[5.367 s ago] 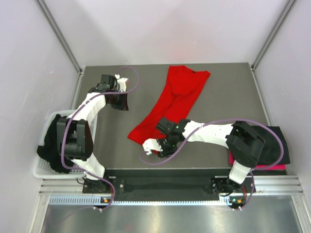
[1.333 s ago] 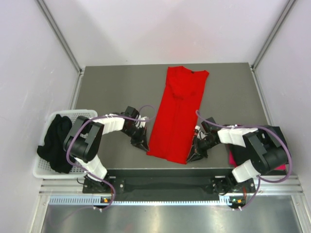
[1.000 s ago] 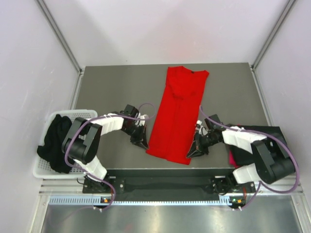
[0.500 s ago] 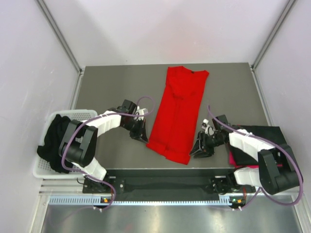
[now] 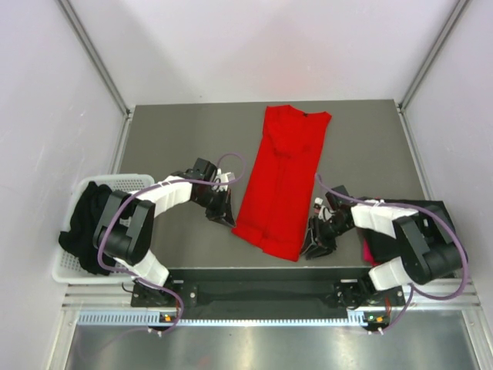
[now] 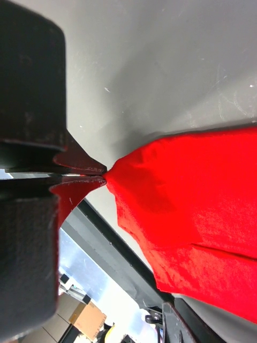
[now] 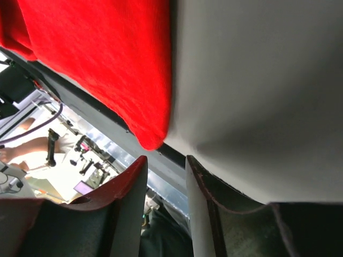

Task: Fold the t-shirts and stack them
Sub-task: Fold the tshirt

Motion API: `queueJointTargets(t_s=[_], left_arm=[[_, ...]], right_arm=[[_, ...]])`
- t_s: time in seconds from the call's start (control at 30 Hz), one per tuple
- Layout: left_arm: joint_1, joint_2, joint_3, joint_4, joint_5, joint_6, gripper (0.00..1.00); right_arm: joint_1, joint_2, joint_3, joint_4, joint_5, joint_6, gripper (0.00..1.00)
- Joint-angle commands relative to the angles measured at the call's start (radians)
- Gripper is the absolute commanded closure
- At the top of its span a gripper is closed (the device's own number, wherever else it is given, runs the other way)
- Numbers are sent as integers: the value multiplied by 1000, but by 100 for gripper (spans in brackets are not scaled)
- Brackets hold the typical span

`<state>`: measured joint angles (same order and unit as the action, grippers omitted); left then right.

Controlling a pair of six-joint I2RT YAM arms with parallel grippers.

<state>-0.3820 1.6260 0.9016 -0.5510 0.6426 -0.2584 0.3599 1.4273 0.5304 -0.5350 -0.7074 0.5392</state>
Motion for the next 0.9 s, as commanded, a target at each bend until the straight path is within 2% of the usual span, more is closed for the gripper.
queueJointTargets(t_s=[0.0, 0.2, 0.33, 0.6, 0.77, 0.87], left_arm=[[2, 1, 10, 16, 35, 11, 100], [2, 3, 14, 10, 40, 11, 100], [3, -6, 10, 13, 32, 16, 100], [5, -5, 17, 8, 29, 21, 100], [5, 11, 37, 6, 28, 19, 100], [6, 9, 43, 5, 25, 21, 100]], right_arm=[[31, 41, 62, 41, 11, 11, 64], [62, 100, 114, 26, 11, -2, 65], [94, 146, 141, 13, 22, -21, 69], [129, 117, 106, 6, 5, -2, 69], [142, 130, 115, 27, -1, 1, 76], [158, 160, 147, 33, -10, -13, 87]])
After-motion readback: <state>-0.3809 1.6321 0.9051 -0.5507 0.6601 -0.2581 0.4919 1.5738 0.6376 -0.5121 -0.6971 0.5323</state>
